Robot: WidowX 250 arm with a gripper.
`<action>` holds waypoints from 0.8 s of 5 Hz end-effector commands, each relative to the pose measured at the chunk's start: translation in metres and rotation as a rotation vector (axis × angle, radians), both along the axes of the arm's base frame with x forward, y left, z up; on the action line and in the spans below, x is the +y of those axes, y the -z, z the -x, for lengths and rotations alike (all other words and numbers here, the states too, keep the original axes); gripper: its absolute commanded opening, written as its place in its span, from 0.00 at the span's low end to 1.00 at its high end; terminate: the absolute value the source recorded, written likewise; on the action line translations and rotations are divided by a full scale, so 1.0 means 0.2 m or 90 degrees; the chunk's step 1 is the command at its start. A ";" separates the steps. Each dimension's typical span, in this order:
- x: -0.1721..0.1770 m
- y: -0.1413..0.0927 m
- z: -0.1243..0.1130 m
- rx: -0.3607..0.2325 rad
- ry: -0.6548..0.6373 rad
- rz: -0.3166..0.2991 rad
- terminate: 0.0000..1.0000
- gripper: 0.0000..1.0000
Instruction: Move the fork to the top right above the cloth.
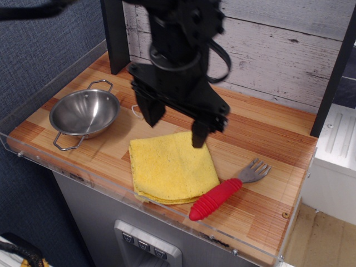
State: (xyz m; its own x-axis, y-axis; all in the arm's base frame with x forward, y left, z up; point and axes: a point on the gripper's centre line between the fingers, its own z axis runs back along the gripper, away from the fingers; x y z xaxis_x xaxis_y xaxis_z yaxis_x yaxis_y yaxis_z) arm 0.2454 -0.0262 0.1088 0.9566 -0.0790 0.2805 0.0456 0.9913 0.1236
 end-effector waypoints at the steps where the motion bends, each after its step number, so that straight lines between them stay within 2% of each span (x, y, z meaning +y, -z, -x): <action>1: -0.09 0.10 0.01 0.002 0.044 -0.013 0.00 1.00; 4: -0.17 0.28 0.03 0.039 0.061 -0.022 0.00 1.00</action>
